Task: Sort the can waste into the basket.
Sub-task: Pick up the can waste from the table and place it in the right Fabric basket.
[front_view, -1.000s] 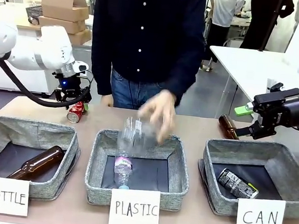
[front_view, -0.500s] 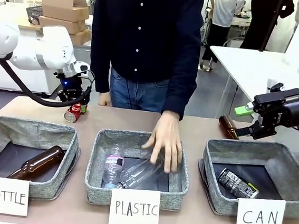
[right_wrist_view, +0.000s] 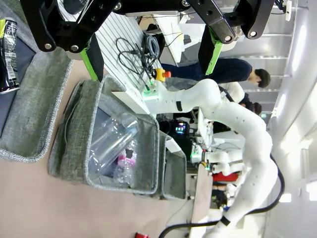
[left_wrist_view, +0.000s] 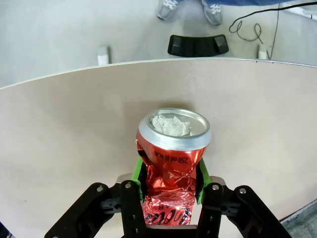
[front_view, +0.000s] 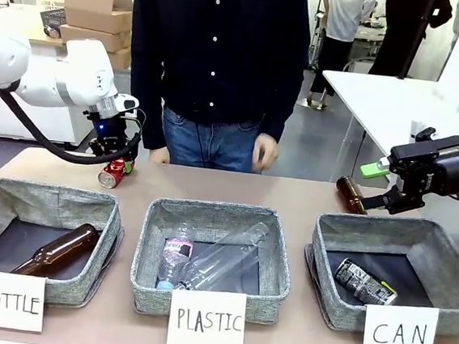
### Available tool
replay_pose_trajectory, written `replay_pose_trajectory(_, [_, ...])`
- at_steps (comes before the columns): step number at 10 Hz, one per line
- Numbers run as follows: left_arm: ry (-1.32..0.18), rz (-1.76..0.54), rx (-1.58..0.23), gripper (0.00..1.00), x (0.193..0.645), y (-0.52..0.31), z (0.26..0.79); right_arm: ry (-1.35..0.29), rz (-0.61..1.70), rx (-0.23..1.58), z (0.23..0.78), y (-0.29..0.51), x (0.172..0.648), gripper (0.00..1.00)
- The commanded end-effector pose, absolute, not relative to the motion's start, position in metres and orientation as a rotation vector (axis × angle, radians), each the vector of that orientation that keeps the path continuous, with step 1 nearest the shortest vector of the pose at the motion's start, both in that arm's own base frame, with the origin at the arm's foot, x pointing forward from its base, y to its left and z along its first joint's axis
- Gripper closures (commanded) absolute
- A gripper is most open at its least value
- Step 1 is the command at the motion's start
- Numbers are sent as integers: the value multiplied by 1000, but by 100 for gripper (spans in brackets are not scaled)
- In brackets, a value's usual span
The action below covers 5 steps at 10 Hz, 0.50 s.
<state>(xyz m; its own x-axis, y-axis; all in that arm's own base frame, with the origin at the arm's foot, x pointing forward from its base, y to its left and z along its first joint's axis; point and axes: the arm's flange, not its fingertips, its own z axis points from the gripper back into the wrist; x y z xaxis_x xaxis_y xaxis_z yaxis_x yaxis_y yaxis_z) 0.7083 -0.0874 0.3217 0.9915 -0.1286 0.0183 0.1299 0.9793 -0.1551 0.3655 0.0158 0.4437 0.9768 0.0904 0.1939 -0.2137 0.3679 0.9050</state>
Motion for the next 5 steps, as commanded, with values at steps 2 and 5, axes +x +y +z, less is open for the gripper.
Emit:
replay_pose_trajectory(2, [-82, -234, -271, 91, 676, -77, 378, -136, 208, 1169, 443, 16, 365, 0])
replay_pose_trajectory(5, [-248, -776, -549, 91, 523, -44, 487, -136, 208, 1169, 443, 16, 365, 0])
